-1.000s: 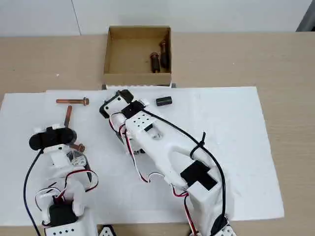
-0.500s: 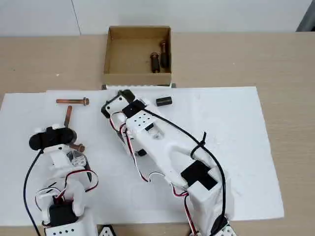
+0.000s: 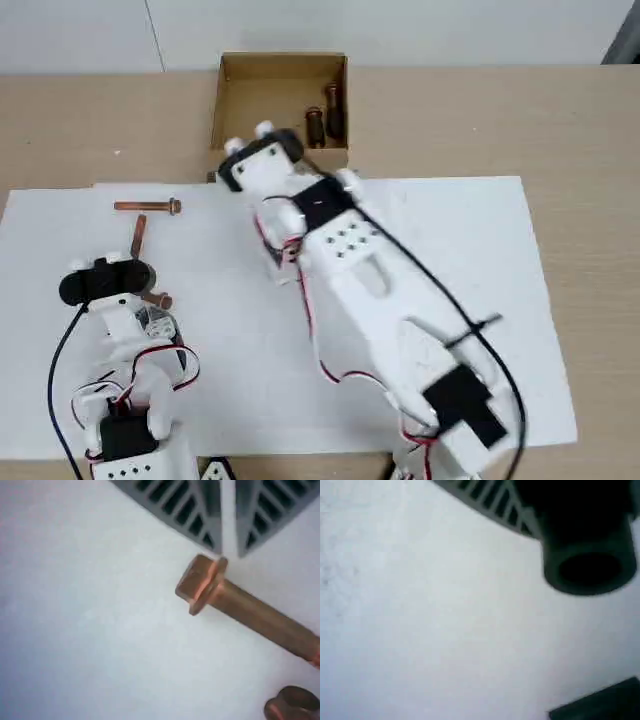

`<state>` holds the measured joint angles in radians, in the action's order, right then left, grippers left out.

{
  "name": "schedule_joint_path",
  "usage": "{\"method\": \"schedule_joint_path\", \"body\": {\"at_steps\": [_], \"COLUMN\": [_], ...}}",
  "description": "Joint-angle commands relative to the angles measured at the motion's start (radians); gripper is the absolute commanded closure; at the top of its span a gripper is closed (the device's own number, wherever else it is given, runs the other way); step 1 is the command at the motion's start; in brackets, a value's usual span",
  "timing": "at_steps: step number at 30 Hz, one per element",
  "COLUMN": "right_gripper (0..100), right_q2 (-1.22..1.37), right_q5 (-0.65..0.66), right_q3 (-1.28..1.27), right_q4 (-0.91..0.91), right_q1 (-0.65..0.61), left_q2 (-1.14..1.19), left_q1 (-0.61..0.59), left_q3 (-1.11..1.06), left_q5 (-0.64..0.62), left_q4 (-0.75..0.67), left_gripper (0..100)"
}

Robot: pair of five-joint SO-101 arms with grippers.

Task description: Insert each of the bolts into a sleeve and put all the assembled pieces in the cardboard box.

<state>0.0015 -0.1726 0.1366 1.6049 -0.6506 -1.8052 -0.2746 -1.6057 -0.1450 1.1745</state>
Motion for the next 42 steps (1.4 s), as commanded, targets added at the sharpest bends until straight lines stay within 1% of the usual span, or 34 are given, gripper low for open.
{"method": "schedule_joint_path", "body": {"at_steps": [1,4,8,13,15,19,21,23,25,27,31,37,39,42], "right_gripper": [99.5,99.5,99.5,99.5,99.5,99.5,99.5,99.5,99.5,99.5,99.5,99.5,99.5,99.5], "right_q2": [-0.136,-0.211,-0.331,-0.536,-0.622,-0.786,-0.865,-0.958,-1.015,-1.067,-1.141,-1.19,-1.199,-1.208], "right_q5": [-0.038,-0.095,-0.106,-0.11,-0.132,-0.138,-0.137,-0.135,-0.135,-0.135,-0.135,-0.135,-0.135,-0.135], "right_q3": [0.046,0.041,-0.028,-0.212,-0.292,-0.471,-0.555,-0.655,-0.704,-0.753,-0.845,-0.921,-0.937,-0.962], "right_q4": [0.03,0.054,0.059,0.053,0.048,0.007,-0.022,-0.051,-0.062,-0.062,-0.062,-0.082,-0.094,-0.124], "right_q1": [0.077,0.15,0.24,0.297,0.318,0.401,0.45,0.506,0.529,0.541,0.544,0.544,0.544,0.544], "left_q2": [-0.011,-0.011,-0.011,-0.011,-0.011,-0.011,-0.009,-0.008,-0.006,-0.006,-0.006,-0.003,0.031,0.167], "left_q1": [0.0,0.0,0.002,-0.002,-0.003,-0.005,-0.008,-0.035,-0.037,-0.034,-0.035,-0.037,-0.037,-0.038], "left_q3": [0.013,0.015,0.015,0.015,0.015,0.019,0.059,0.128,0.168,0.208,0.332,0.478,0.529,0.645], "left_q5": [0.003,0.003,0.003,0.002,0.0,0.005,0.006,0.006,0.031,0.091,0.14,0.259,0.278,0.275], "left_q4": [0.011,0.011,0.011,0.011,0.011,0.003,-0.006,-0.035,-0.04,-0.012,0.069,0.17,0.186,0.187], "left_gripper": [99,99,99,99,99,99,99,99,99,99,99,99,99,99]}}
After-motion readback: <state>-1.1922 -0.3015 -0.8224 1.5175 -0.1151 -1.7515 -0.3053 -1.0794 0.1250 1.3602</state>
